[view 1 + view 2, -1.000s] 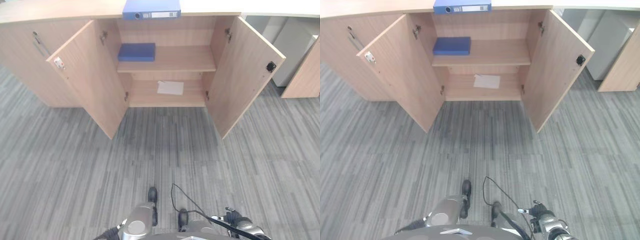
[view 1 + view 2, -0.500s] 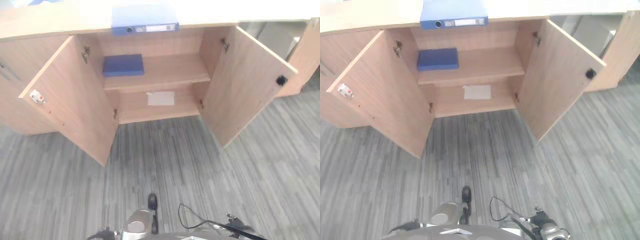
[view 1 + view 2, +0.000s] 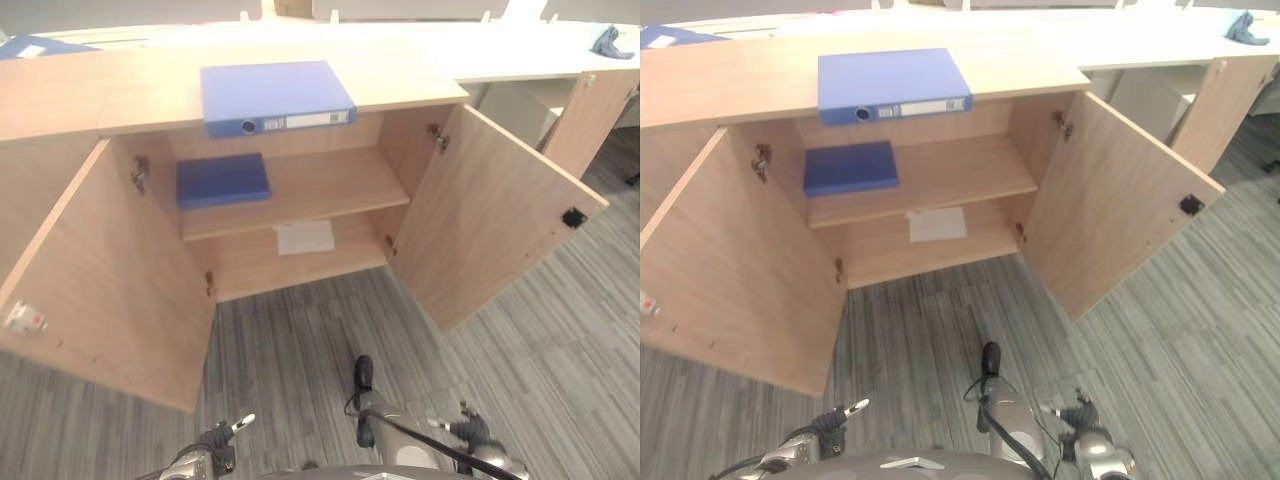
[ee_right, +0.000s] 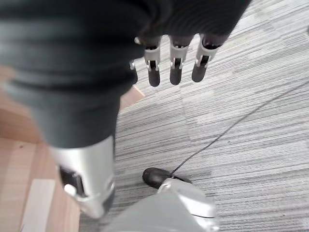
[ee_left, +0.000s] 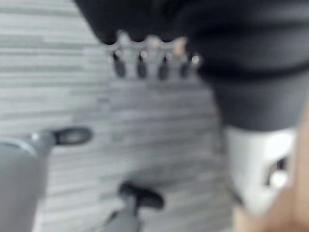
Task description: Put the empty folder in the office cabinet
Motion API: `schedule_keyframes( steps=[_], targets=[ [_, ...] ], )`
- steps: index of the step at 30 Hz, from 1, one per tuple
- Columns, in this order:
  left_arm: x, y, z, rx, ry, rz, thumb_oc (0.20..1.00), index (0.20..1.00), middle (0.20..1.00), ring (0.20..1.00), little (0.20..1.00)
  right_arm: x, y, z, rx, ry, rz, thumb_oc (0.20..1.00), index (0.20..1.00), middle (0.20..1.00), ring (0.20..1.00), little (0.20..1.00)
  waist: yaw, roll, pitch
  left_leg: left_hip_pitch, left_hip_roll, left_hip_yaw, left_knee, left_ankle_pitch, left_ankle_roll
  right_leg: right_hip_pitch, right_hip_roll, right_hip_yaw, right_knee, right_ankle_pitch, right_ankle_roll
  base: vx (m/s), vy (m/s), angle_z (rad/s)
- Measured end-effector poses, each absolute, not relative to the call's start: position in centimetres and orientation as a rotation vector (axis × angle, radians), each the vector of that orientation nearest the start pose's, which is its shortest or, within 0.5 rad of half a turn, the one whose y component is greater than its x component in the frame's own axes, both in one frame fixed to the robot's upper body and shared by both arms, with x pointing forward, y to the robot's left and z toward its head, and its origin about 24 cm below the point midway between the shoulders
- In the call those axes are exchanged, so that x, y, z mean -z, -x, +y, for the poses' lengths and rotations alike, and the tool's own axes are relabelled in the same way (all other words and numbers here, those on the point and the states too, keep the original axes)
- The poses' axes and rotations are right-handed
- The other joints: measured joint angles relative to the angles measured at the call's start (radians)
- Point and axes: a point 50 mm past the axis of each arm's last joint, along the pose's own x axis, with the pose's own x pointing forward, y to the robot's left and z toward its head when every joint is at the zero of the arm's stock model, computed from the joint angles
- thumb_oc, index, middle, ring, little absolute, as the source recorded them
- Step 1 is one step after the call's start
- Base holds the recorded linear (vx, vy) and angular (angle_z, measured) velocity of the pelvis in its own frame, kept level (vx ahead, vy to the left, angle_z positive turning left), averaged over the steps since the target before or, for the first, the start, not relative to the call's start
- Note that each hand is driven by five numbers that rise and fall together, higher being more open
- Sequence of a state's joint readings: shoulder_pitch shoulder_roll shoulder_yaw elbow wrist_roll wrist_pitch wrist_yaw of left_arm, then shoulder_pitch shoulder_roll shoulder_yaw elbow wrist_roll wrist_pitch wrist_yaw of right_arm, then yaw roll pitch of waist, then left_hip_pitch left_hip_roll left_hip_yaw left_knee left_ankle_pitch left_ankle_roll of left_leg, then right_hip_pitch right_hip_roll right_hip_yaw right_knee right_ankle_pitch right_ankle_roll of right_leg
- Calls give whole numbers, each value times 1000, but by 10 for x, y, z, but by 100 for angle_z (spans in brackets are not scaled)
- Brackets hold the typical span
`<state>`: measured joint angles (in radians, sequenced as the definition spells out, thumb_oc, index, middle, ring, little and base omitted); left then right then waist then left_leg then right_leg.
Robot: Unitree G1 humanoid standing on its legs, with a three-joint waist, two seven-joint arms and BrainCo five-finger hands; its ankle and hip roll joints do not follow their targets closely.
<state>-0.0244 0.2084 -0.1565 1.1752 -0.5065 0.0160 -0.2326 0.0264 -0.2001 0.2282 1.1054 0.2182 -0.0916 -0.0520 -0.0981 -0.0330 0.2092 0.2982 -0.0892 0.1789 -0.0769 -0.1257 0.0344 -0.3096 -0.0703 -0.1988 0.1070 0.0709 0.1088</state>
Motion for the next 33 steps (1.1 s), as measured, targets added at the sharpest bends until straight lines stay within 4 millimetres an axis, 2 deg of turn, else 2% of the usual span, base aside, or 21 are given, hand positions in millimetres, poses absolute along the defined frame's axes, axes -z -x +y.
schedule_keyframes(
  steps=[2,3,4,5,6,7,9,10,11,12,13,16,18,20,21,22,23,24,28,30,33],
  targets=[
    [159,-110,203,-62,308,1107,1000,1000,1000,1000,1000,157,-107,-211,97,130,1057,1000,1000,1000,1000,1000,-8,5,-1,28,8,-11,1,-20,-33,36,15,2,28,-1,-11,276,-176,13],
    [160,-107,204,-60,310,1111,1000,1000,1000,1000,1000,155,-107,-214,110,131,1045,1000,1000,1000,1000,1000,-6,-7,-10,41,6,-33,36,-41,-64,113,33,42,-35,70,-114,312,-214,27],
    [161,-106,201,-56,317,1115,1000,1000,1000,1000,1000,154,-111,-218,116,139,1035,1000,1000,1000,1000,1000,-1,-3,-7,39,11,-45,79,-41,-64,144,36,49,-61,108,-153,362,-268,23],
    [162,-102,198,-53,328,1126,1000,1000,1000,1000,1000,151,-116,-221,116,147,1020,1000,1000,1000,1000,1000,0,3,-4,22,15,-48,171,-36,-72,196,38,51,-103,111,-164,159,-139,8],
    [162,-102,198,-53,328,1126,1000,1000,1000,1000,1000,151,-116,-221,116,147,1020,1000,1000,1000,1000,1000,0,3,-4,22,15,-48,171,-36,-72,196,38,51,-103,111,-164,130,-122,-14],
    [166,-89,192,-58,345,1154,1000,1000,1000,1000,1000,147,-126,-225,109,158,990,1000,1000,1000,1000,1000,6,8,-7,-18,27,-41,330,-49,-81,295,37,64,-178,110,-167,202,-198,-27],
    [167,-87,187,-53,357,1152,1000,1000,1000,1000,1000,140,-144,-225,91,165,930,1000,1000,1000,1000,1000,15,22,-16,-77,82,-42,358,-59,-86,330,51,77,-191,70,-190,246,-261,-22],
    [166,-93,188,-75,367,1124,1000,1000,1000,1000,1000,135,-156,-222,73,168,898,1000,1000,1000,1000,1000,25,32,-15,-149,97,-64,497,-27,-120,340,58,85,-192,47,-197,110,-104,-12],
    [164,-100,189,-103,375,1094,1000,1000,1000,1000,1000,135,-160,-217,43,185,895,1000,1000,1000,1000,1000,31,16,-5,-268,109,-45,708,38,-150,350,53,90,-191,38,-209,69,-23,-21],
    [162,-108,191,-121,360,1065,1000,1000,1000,1000,1000,133,-164,-212,15,192,882,1000,1000,1000,1000,1000,47,-7,5,-342,114,-45,805,24,-123,368,35,94,-191,32,-200,116,69,-24],
    [161,-108,193,-135,350,1050,1000,1000,1000,1000,1000,132,-165,-210,8,193,879,1000,1000,1000,1000,1000,48,-17,9,-363,118,-47,754,5,-98,384,32,93,-191,31,-198,142,141,-20],
    [155,-123,195,-169,313,981,1000,1000,1000,1000,1000,132,-165,-212,5,208,885,1000,1000,1000,1000,1000,35,-14,16,-363,131,-11,422,11,-86,422,30,89,-191,1,-182,110,172,-6],
    [150,-132,198,-186,258,938,1000,1000,1000,1000,1000,134,-159,-215,-3,235,904,1000,1000,1000,1000,1000,12,1,16,-337,132,15,197,63,-78,444,34,75,-191,-21,-160,68,170,9],
    [146,-140,199,-191,213,902,1000,1000,1000,1000,1000,136,-154,-218,-1,242,925,1000,1000,1000,1000,1000,3,20,18,-310,134,7,110,121,-77,468,38,75,-191,-33,-148,76,205,1],
    [141,-148,200,-213,171,869,1000,1000,1000,1000,1000,139,-143,-224,-4,262,956,1000,1000,1000,1000,1000,-2,45,13,-285,135,-31,50,186,-77,479,44,82,-191,-47,-128,69,187,-4],
    [139,-152,200,-226,138,859,1000,1000,1000,1000,1000,140,-139,-228,2,270,971,1000,1000,1000,1000,1000,-1,65,13,-268,139,-50,34,230,-66,487,51,82,-191,-53,-118,76,203,-4],
    [138,-154,202,-239,100,853,1000,1000,1000,1000,1000,141,-135,-230,7,275,984,1000,1000,1000,1000,1000,0,73,14,-241,133,-58,1,263,-25,498,49,85,-191,-60,-106,52,97,6],
    [135,-158,207,-252,52,837,1000,1000,1000,1000,1000,142,-133,-229,6,272,990,1000,1000,1000,1000,1000,1,67,11,-239,118,-60,-1,268,-18,499,33,83,-191,-67,-87,55,88,8],
    [121,-165,234,-356,-112,752,1000,1000,1000,1000,1000,142,-133,-226,-1,258,989,1000,1000,1000,1000,1000,25,56,8,-240,73,-63,-7,252,1,498,-12,77,-191,-74,-50,46,58,9],
    [111,-160,258,-418,-250,697,1000,1000,1000,1000,1000,144,-133,-216,-15,234,988,1000,1000,1000,1000,1000,44,44,1,-239,64,-67,-8,250,3,500,-23,77,-192,-74,-43,32,32,6],
    [105,-149,269,-436,-383,657,1000,1000,1000,1000,1000,145,-133,-211,-21,222,982,1000,1000,1000,1000,1000,57,35,-6,-239,67,-67,-11,242,-4,501,-19,74,-192,-74,-43,1,-4,1]
  ],
)
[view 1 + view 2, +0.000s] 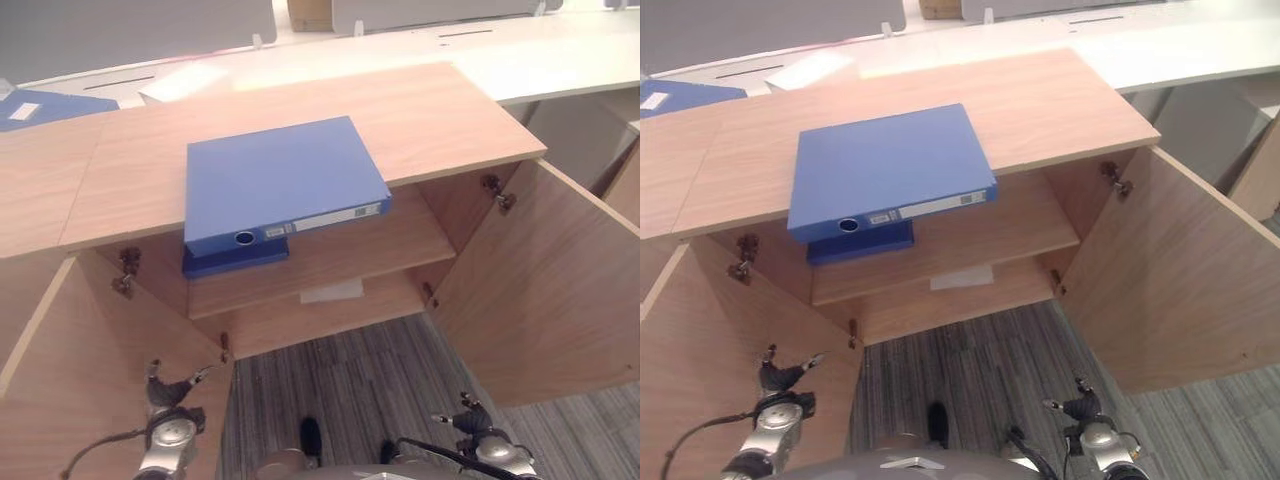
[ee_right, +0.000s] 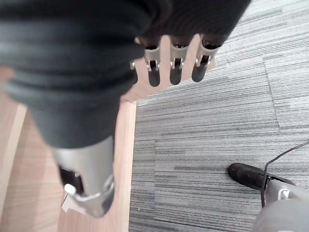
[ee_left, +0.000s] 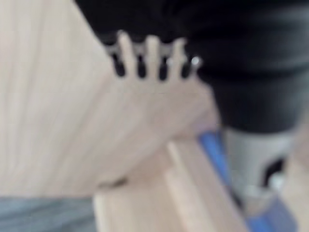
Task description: Put the empty folder in the office cabinet
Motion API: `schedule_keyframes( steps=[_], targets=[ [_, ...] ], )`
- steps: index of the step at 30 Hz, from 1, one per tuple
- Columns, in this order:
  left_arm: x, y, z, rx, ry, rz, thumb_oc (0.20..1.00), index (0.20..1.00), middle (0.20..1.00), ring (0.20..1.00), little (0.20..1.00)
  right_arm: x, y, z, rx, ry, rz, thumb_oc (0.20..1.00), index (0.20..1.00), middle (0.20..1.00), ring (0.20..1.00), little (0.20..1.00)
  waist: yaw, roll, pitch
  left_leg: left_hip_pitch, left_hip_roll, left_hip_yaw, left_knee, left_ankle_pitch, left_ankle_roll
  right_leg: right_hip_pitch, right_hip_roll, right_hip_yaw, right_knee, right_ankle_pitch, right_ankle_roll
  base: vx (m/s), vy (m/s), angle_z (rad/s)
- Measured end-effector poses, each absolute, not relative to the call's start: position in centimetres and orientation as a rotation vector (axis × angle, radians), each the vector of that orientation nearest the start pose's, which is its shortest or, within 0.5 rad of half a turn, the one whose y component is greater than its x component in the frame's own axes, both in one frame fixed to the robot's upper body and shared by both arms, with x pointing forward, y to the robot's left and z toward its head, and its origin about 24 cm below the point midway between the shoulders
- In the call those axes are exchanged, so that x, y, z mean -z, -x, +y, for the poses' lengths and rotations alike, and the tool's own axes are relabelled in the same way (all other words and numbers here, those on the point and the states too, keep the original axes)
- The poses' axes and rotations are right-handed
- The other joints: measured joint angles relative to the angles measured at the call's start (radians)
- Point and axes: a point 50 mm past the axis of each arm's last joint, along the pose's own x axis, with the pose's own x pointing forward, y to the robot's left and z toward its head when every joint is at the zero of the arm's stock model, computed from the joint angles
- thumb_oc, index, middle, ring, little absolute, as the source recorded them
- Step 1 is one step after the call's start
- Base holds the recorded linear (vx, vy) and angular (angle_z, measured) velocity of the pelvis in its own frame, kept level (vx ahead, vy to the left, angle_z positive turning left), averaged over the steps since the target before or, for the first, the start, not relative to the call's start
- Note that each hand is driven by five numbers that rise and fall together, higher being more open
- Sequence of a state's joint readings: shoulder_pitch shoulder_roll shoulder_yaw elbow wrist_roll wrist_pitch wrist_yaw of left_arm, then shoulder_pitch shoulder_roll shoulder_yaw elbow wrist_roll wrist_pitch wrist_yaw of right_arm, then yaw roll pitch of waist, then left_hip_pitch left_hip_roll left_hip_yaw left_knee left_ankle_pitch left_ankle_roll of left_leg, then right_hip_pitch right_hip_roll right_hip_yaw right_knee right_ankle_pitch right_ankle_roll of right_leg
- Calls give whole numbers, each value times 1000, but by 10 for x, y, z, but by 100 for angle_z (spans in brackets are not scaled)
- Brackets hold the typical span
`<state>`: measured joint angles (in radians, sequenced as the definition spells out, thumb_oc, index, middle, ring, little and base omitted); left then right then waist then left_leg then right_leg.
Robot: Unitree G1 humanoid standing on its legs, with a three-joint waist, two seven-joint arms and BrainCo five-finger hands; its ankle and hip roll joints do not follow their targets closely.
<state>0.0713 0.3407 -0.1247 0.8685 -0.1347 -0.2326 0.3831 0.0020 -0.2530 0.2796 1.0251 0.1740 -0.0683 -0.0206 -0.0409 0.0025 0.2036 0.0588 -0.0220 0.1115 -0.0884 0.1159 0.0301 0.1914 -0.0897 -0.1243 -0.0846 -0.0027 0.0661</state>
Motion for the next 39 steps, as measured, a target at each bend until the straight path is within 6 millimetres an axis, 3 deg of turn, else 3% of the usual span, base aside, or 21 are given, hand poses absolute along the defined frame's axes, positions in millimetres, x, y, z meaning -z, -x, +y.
schedule_keyframes(
  steps=[4,11,13,18,29,39],
  targets=[
    [104,-137,263,-422,-485,619,1000,1000,1000,1000,1000,146,-129,-212,-18,223,992,1000,1000,1000,1000,1000,12,-10,-10,-4,8,0,0,2,-2,-5,8,1,-1,-1,-2,-10,-18,-1],
    [80,-154,250,-307,-667,399,1000,1000,1000,1000,1000,148,-124,-213,-16,221,997,1000,1000,1000,1000,1000,34,-37,-41,-19,20,-10,0,10,-11,-13,22,-3,-1,0,-5,-16,-52,3],
    [63,-166,245,-230,-793,257,1000,1000,1000,1000,1000,148,-124,-213,-16,220,996,1000,1000,1000,1000,1000,36,-33,-53,-18,20,-10,0,9,-11,-14,22,-3,-1,0,-5,0,0,0],
    [43,-178,246,-236,-893,120,1000,1000,1000,1000,1000,148,-121,-213,-13,217,1001,1000,1000,1000,1000,1000,27,-17,-64,-17,20,-9,0,10,-11,-13,21,-3,-1,0,-5,0,0,0],
    [13,-183,257,-406,-1096,-112,1000,1000,1000,1000,1000,152,-111,-217,2,221,1040,1000,1000,1000,1000,1000,35,-1,-74,-16,21,-8,0,10,-11,-14,23,-3,-2,-1,-6,-3,-1,-1],
    [-21,-193,264,-415,-1223,-361,1000,1000,1000,1000,1000,154,-104,-218,17,221,1058,1000,1000,1000,1000,1000,43,3,-87,-16,21,-5,0,9,-10,-15,22,2,-1,-2,-7,0,0,0]
  ],
)
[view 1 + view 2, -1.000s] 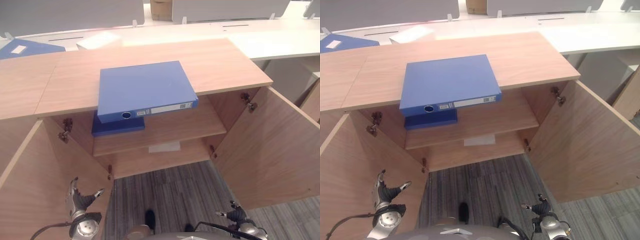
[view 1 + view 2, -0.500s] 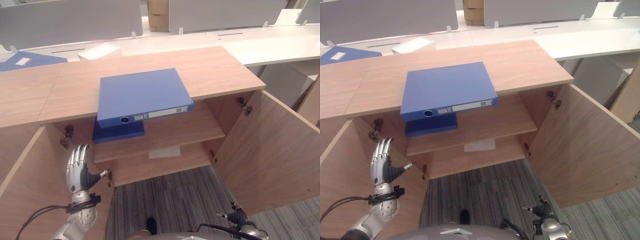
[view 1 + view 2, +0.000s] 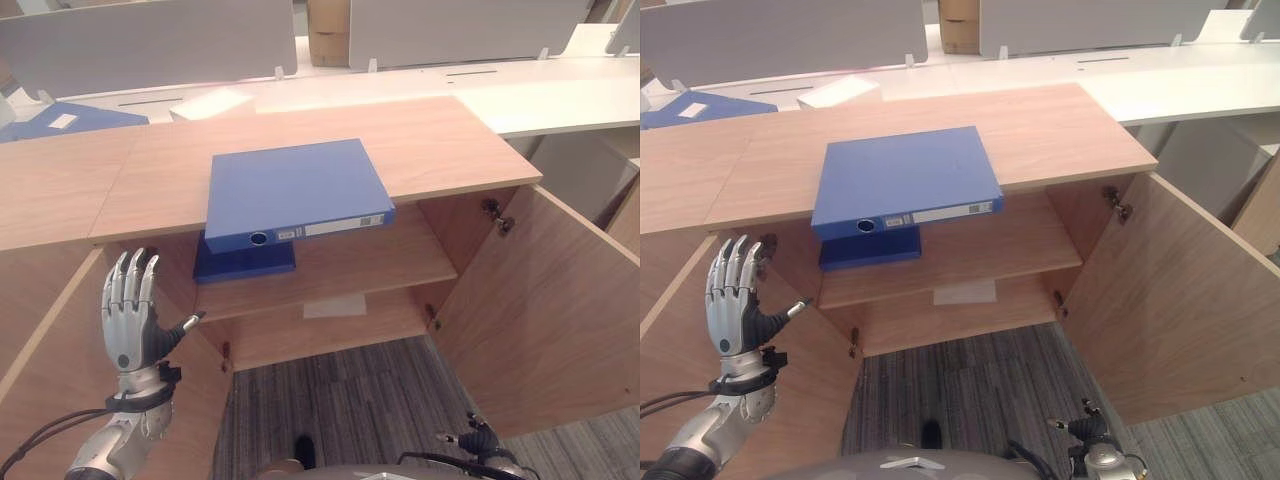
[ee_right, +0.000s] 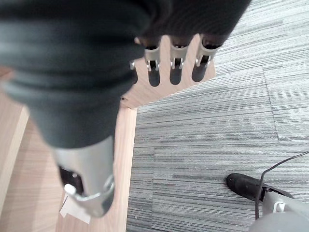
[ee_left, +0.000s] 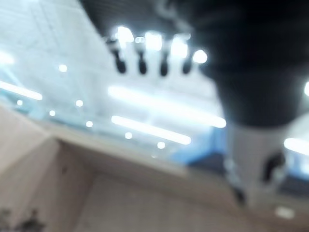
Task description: Put the empty folder in the office cabinet
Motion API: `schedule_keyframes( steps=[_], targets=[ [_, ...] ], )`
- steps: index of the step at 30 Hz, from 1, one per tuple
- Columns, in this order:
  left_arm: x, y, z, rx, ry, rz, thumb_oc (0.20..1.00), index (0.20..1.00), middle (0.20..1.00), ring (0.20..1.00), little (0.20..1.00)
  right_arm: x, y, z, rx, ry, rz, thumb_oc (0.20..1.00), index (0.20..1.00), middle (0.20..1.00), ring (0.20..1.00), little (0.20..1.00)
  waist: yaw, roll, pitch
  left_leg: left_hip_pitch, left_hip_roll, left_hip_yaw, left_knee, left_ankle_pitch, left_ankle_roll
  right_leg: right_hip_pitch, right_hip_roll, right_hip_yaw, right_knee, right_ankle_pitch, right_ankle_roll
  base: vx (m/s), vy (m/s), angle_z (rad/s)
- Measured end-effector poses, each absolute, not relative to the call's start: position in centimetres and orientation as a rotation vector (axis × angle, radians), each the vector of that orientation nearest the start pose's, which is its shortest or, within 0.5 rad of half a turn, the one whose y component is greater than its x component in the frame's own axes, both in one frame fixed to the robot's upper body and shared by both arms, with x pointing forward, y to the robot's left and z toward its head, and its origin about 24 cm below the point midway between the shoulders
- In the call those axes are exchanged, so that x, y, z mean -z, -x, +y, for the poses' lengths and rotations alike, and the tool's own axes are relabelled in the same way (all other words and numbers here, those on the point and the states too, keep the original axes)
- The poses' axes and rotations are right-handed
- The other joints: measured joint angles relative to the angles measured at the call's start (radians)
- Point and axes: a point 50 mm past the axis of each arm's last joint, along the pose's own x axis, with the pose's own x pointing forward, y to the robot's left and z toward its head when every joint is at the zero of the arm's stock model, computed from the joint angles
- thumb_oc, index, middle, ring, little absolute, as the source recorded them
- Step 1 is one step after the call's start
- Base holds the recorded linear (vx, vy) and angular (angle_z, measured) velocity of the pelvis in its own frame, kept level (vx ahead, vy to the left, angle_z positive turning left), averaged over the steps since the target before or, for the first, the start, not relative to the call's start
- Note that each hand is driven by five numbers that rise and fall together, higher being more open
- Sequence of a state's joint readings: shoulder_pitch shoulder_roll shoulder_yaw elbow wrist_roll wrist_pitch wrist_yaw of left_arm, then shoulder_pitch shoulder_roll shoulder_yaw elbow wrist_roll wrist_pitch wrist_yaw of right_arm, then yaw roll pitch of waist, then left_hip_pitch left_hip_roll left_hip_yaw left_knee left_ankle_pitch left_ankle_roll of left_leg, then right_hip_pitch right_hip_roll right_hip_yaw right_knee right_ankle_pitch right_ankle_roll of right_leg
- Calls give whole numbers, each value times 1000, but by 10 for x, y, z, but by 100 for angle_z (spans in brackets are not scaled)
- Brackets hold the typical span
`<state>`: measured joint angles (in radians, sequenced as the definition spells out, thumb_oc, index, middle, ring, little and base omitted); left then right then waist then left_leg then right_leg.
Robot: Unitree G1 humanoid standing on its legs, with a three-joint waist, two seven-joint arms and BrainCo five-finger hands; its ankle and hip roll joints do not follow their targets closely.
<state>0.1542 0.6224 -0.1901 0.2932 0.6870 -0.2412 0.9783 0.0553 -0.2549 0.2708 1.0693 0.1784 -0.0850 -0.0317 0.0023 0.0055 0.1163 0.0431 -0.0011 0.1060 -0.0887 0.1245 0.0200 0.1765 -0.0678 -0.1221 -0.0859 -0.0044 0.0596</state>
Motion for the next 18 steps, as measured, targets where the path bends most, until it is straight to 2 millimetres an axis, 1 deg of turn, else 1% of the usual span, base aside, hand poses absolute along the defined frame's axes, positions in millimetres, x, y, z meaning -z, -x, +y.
schedule_keyframes(
  steps=[4,6,11,12,13,15,17,18],
  targets=[
    [-21,-194,260,-382,-1246,-393,1000,1000,1000,1000,1000,155,-99,-219,20,219,1072,1000,1000,1000,1000,1000,-7,5,-11,1,0,1,0,0,0,0,0,2,0,0,0,0,0,0],
    [-21,-194,258,-363,-1241,-398,1000,1000,1000,1000,1000,155,-98,-219,20,219,1074,1000,1000,1000,1000,1000,-22,6,-12,2,0,2,0,0,0,0,1,3,0,0,0,15,13,-4],
    [-17,-207,244,-283,-1260,-442,1000,1000,1000,1000,1000,156,-95,-219,21,220,1082,1000,1000,1000,1000,1000,-41,15,-20,7,4,26,0,-2,3,-5,0,26,-1,0,3,22,17,-12],
    [-18,-210,244,-283,-1262,-449,1000,1000,1000,1000,1000,156,-96,-219,20,219,1077,1000,1000,1000,1000,1000,-61,16,-21,7,4,29,0,-2,3,-6,0,29,-1,2,7,25,11,-12],
    [-19,-214,243,-283,-1266,-456,1000,1000,1000,1000,1000,156,-95,-219,21,220,1080,1000,1000,1000,1000,1000,-70,16,-21,7,5,33,0,-2,2,-7,1,31,-1,3,8,33,17,-9],
    [-21,-220,240,-281,-1269,-472,1000,1000,1000,1000,1000,156,-94,-219,22,220,1083,1000,1000,1000,1000,1000,-81,17,-22,8,6,39,0,-2,2,-9,1,36,-1,5,10,26,15,-11],
    [-20,-224,238,-266,-1290,-479,1000,1000,1000,1000,1000,156,-92,-220,23,220,1088,1000,1000,1000,1000,1000,-83,19,-23,12,9,53,0,-5,1,-12,2,54,-1,7,11,35,15,-22],
    [-20,-224,238,-264,-1296,-482,1000,1000,1000,1000,1000,157,-90,-220,24,220,1091,1000,1000,1000,1000,1000,-94,18,-23,14,10,58,0,-6,0,-13,2,59,-2,7,12,34,13,-15]
  ],
)
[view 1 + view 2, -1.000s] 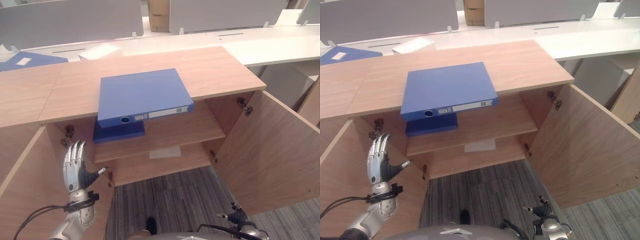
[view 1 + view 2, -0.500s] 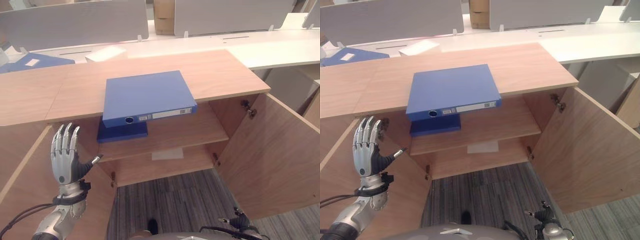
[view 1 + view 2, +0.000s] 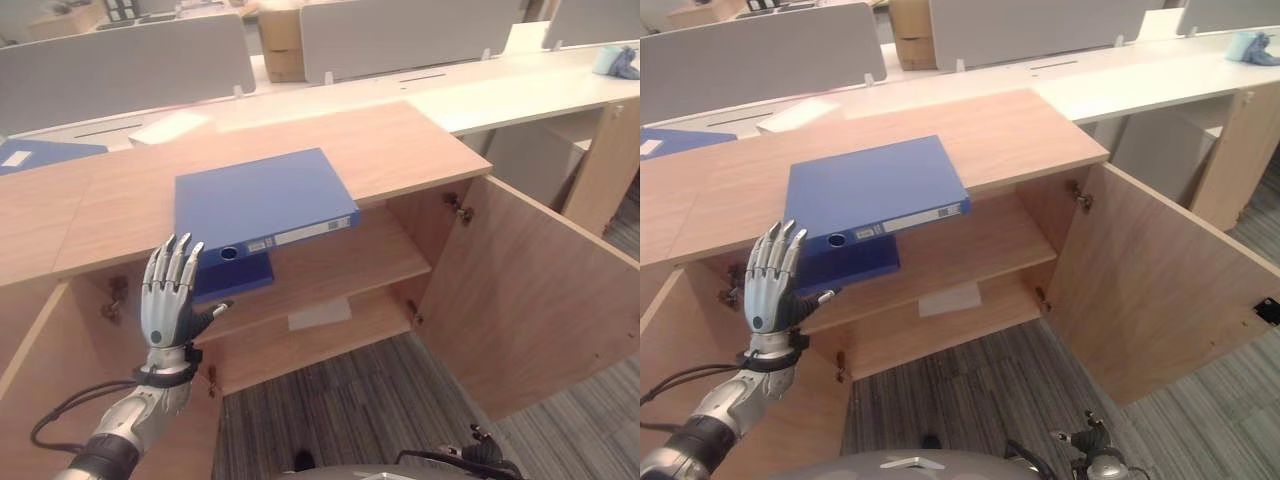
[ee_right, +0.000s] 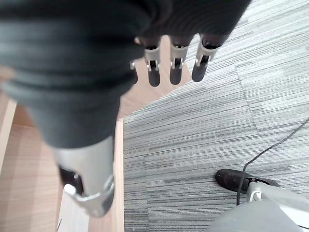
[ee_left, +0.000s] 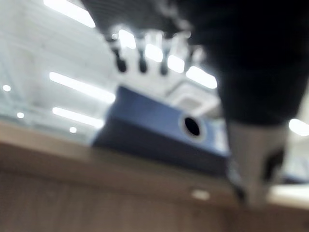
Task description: Put the empty folder in the office cabinet
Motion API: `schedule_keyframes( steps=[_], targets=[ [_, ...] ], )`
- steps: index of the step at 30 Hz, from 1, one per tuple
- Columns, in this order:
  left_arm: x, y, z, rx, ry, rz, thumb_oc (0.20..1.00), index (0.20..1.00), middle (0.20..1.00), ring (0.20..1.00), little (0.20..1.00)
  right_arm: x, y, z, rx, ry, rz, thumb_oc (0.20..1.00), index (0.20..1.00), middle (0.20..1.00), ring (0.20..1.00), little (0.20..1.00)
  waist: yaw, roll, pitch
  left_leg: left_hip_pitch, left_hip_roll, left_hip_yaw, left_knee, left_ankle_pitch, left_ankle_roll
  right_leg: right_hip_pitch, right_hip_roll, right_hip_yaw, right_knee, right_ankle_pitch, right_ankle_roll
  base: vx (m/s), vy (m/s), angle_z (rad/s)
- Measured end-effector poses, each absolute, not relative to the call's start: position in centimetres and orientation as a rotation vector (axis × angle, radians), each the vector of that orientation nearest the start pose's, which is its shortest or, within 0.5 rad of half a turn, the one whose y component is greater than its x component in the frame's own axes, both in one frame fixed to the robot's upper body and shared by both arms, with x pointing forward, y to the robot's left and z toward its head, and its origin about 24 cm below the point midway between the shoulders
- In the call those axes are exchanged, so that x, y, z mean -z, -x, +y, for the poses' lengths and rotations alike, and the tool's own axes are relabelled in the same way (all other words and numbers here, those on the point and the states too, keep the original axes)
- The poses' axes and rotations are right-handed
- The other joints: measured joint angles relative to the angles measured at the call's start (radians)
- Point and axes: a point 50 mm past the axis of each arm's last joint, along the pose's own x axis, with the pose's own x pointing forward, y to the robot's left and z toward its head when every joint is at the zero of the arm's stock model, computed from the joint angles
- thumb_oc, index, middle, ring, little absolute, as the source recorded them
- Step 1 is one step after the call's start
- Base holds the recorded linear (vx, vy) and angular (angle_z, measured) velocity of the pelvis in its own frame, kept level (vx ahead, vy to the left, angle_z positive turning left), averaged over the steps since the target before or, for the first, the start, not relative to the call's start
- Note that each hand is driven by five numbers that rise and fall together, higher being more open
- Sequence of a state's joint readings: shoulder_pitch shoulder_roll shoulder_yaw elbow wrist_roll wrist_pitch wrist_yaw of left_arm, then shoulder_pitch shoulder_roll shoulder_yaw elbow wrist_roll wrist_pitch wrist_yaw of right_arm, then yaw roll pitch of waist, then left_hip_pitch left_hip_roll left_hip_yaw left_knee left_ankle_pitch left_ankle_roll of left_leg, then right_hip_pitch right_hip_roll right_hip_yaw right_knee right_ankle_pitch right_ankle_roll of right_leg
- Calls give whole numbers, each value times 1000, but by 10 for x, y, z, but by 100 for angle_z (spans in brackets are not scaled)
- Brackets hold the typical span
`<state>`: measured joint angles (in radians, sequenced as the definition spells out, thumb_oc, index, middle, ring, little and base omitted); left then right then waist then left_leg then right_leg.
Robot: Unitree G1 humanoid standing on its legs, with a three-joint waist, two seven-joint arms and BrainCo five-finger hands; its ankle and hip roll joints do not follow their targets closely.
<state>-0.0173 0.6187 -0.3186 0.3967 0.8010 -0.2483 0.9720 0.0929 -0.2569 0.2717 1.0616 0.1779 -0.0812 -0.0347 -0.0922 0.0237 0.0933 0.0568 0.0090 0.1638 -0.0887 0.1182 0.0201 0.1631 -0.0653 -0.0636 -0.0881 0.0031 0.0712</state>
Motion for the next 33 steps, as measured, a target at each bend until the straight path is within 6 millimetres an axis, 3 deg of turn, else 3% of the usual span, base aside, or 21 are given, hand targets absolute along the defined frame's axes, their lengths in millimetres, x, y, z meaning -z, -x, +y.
schedule_keyframes(
  steps=[13,24,25,26,33],
  targets=[
    [-16,-248,249,-283,-1400,-410,1000,1000,1000,1000,1000,158,-78,-223,28,223,1120,1000,1000,1000,1000,1000,-42,13,-9,12,6,31,0,-4,1,-2,3,26,1,4,2,24,13,-7],
    [-12,-250,257,-301,-1438,-366,1000,1000,1000,1000,1000,157,-76,-231,36,244,1125,1000,1000,1000,1000,1000,-66,11,-14,22,10,52,0,-9,0,-2,5,51,1,6,1,14,7,-6],
    [-12,-250,257,-298,-1440,-361,304,304,304,304,304,157,-75,-231,36,244,1128,1000,1000,1000,1000,1000,-65,10,-14,22,10,52,0,-9,0,-2,5,51,1,6,1,0,0,0],
    [-12,-252,259,-293,-1447,-348,200,200,200,200,200,157,-74,-231,36,244,1130,1000,1000,1000,1000,1000,-65,10,-15,22,10,52,0,-9,0,-2,5,51,1,7,2,0,0,0],
    [-25,-268,259,-316,-1434,-373,200,200,200,200,200,156,-76,-232,35,245,1123,1000,1000,1000,1000,1000,-65,7,-19,23,10,57,0,-9,0,-2,5,53,1,9,3,-3,3,-1]
  ],
)
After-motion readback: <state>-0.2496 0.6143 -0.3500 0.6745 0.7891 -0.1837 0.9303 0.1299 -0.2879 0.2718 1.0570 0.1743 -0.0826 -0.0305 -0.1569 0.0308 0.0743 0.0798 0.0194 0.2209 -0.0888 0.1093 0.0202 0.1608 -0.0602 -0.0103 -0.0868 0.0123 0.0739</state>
